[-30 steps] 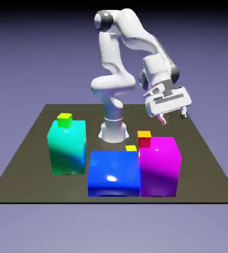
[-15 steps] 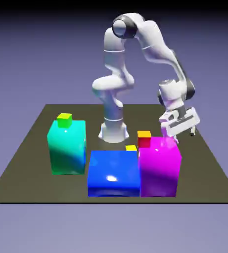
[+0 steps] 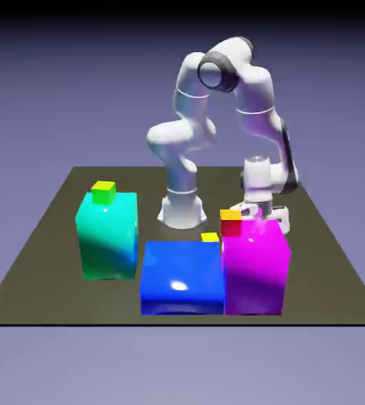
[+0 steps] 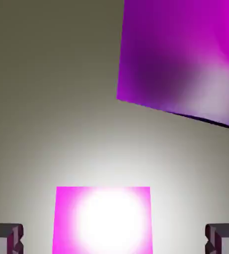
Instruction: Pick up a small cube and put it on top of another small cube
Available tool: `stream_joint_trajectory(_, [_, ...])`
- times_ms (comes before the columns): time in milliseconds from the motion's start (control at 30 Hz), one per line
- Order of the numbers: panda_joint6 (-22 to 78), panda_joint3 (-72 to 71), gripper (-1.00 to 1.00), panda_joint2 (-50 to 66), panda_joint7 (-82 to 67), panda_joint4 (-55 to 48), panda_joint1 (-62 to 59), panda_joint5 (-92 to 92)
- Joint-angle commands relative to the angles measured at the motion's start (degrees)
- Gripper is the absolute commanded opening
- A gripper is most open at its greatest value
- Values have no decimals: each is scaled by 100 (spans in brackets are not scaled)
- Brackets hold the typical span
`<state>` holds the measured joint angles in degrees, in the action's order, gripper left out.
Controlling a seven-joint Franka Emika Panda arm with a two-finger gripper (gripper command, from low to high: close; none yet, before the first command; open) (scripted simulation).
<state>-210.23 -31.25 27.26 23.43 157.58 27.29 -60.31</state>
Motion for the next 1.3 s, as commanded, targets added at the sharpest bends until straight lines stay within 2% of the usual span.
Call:
stream_joint_trajectory(0, [-122, -8, 0, 176, 160, -21, -80, 249])
stream_joint_trajectory(67, [-304, -19, 0, 438, 398, -53, -198, 619])
stream_joint_trajectory(100, [-304, -19, -100, 438, 398, -53, -198, 620])
stream_joint_trajectory(467, [918, 59, -100, -1323, -1200, 161, 598, -1870])
stream_joint_trajectory(700, [1579, 76, -100, -1928, -1352, -957, 1131, -373])
stream_joint_trajectory(1267, [5029, 1411, -100, -4826, 2094, -725, -2400, 3668])
